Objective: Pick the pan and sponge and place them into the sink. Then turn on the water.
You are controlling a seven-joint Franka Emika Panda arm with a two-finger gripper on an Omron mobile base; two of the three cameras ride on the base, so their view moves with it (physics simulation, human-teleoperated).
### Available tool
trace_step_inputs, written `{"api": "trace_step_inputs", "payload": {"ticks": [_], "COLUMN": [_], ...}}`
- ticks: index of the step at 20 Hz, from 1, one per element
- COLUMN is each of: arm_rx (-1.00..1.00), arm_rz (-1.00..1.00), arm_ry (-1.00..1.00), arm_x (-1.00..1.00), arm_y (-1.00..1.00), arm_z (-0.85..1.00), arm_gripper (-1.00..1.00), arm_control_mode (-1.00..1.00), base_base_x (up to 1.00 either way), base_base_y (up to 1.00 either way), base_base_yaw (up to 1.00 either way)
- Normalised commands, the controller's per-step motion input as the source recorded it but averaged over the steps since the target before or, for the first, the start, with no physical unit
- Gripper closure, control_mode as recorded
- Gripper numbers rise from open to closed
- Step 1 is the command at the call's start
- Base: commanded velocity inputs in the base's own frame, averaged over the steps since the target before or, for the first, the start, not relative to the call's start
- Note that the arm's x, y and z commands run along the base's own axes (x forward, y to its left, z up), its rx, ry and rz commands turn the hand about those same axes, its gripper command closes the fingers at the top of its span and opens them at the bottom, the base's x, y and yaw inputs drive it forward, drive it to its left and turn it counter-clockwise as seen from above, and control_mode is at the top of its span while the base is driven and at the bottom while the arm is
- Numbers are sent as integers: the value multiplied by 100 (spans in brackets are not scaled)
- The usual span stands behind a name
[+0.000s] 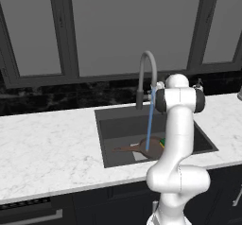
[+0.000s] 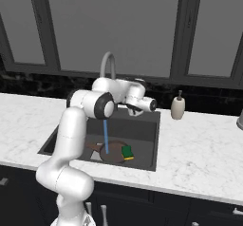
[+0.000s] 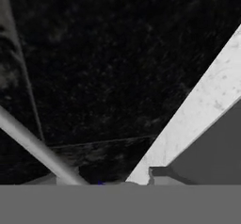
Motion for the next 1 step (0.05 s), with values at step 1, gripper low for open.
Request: {"api": "trace_step_inputs", "payload": {"ticks": [1], "arm_rx": [0], "arm_rz": [0], "arm_ry": [0], "arm_x": [0], "arm_y": [0], "arm_z": [0], "arm_gripper": [100], "arm_control_mode": [-100], "base_base_x": [0], "base_base_y": [0], "base_base_yaw": [0]}}
